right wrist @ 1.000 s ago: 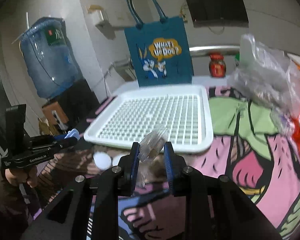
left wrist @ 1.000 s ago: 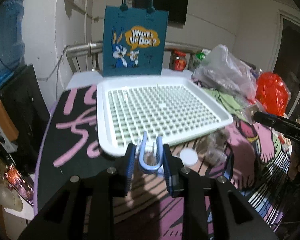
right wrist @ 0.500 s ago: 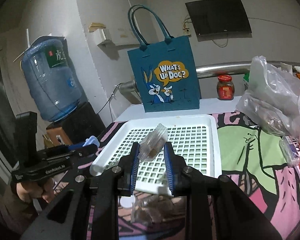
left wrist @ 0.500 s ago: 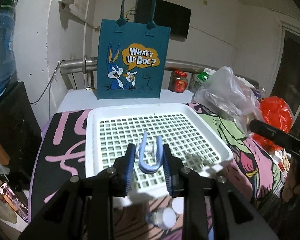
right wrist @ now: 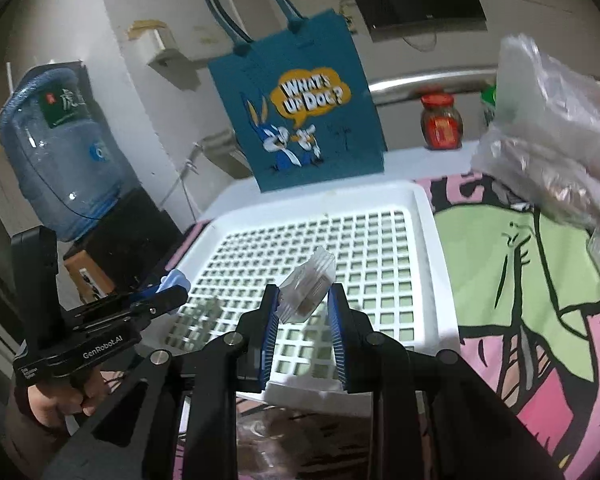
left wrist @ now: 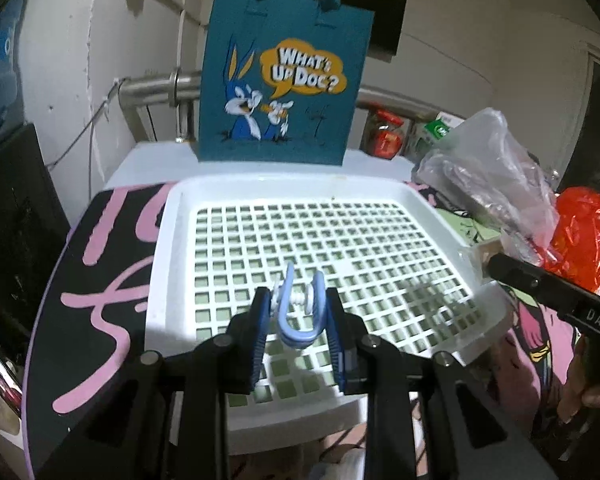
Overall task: Organize objects
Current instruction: 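Carry the clip and bag onto the white grid tray while both tools open to release, then withdraw both tools from the tray back toward the remaining items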
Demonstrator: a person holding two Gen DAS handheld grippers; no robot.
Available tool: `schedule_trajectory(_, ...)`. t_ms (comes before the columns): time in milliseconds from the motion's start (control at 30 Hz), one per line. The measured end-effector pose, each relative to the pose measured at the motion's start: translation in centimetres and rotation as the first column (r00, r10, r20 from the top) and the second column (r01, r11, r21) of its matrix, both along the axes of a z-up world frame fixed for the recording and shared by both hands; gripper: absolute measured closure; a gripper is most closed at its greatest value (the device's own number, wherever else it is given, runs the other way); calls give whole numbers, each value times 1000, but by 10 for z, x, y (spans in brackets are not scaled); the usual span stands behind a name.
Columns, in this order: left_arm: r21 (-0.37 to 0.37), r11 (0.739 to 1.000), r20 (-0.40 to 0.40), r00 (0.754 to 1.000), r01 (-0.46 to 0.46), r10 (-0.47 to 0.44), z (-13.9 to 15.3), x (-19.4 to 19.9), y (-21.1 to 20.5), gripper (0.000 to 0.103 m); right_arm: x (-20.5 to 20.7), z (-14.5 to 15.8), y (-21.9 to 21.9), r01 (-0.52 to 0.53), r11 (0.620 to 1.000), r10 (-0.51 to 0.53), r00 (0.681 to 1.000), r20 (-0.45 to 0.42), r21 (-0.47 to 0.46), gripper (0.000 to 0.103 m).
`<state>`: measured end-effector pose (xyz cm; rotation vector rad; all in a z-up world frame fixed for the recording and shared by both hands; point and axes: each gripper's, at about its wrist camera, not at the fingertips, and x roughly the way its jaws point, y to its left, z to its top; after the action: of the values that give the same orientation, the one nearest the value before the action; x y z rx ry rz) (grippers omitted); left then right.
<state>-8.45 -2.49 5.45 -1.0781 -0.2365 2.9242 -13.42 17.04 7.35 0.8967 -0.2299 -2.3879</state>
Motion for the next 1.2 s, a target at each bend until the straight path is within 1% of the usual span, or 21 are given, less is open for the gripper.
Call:
schedule_trajectory(133,1,1000,16,1000,-7,7,-6,-2,-3,77,-5,-11,-4,-6,1000,5,1000,27,22,80)
schedule_trajectory(333,-10,1000,76,997,-11,11,-21,-9,-2,77,-10,-23,-9,-11,998,7,998,68,63,80)
schedule_trajectory(467,-20,1000,121,993,-10,13,-31,-14,-1,77,-13,-33,-14,-6,993,-3,997,82,115,80)
schedule_trajectory(600,-44,999,115,993,-13,18,-32,-13,0,76,-17,-42,-16,-2,989,-14,995,103,151,79)
schedule_trajectory(667,-42,999,112,994,-15,20,-32,-13,0,75,-16,-43,-18,2,985,-18,996,88,175,76)
schedule_trajectory(700,-42,999,113,993,-15,20,-31,-13,-1,68,-16,-44,-20,5,982,-22,996,87,191,75)
schedule_trajectory(733,-38,999,115,993,-17,22,-31,-13,-1,63,-15,-43,-21,8,980,-25,996,83,198,69)
schedule_trajectory(767,-34,999,113,993,-20,23,-30,-13,-1,52,-13,-43,-22,15,979,-31,997,77,203,56)
schedule_trajectory(800,-27,999,107,994,-24,27,-29,-12,-2,45,-12,-42,-21,24,979,-38,997,65,204,52)
schedule_trajectory(833,-22,999,99,995,-27,29,-27,-10,-3,42,-10,-40,-20,33,979,-43,998,48,200,44)
schedule_trajectory(900,-11,999,68,997,-35,35,-21,-6,-5,34,-5,-34,-16,47,982,-51,999,17,185,40)
schedule_trajectory(967,-6,999,42,998,-41,41,-17,-2,-5,29,-1,-29,-12,60,984,-59,998,-7,167,35)
schedule_trajectory(1033,-1,999,25,999,-46,46,-13,1,-6,27,3,-24,-7,74,987,-70,997,-34,145,30)
schedule_trajectory(1200,-5,999,6,999,-39,39,-9,9,-4,27,16,-15,-3,81,988,-72,995,-74,129,29)
